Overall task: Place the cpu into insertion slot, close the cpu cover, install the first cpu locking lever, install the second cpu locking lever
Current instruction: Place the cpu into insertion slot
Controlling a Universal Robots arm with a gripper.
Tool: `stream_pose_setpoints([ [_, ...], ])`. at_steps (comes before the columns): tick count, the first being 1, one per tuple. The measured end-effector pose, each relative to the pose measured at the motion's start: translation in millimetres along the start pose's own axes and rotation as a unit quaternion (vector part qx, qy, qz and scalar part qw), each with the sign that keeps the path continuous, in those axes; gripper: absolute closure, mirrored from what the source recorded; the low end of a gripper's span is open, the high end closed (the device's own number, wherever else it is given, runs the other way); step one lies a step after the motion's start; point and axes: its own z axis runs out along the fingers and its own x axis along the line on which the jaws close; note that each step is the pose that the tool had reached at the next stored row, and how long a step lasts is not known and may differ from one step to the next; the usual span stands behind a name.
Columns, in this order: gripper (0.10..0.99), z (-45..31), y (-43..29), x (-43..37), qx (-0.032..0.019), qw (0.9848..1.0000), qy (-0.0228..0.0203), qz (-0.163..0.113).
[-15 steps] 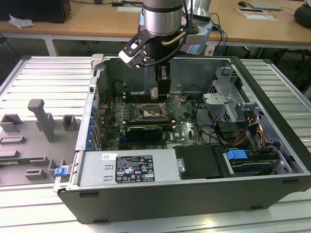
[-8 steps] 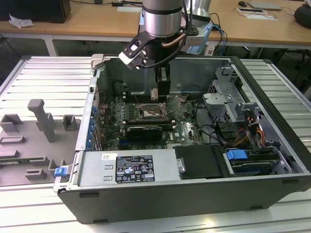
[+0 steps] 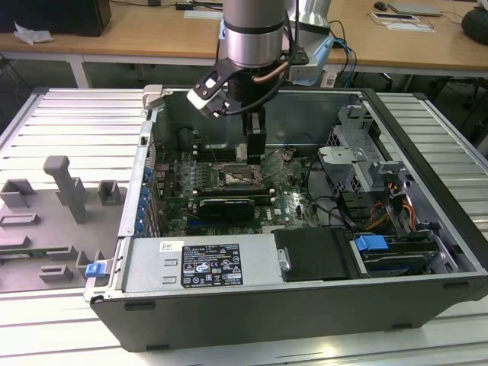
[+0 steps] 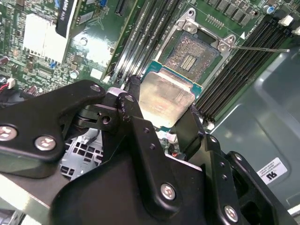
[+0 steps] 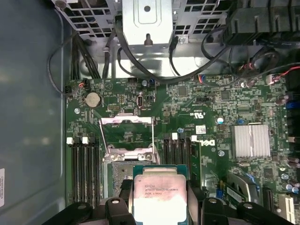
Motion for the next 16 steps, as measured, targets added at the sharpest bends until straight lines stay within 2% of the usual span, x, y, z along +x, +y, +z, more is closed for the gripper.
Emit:
stream_pose_setpoints([
  [2,0.541,3.6,-0.3,0.8,0.0,1.0,0.0002,-0.002],
  [4,0.541,8.3,-0.8,1.6,0.0003,0.9999,0.0012,-0.015],
  [16,0.541,14.2,-1.3,1.6,0.0011,0.9999,0.0012,-0.016],
])
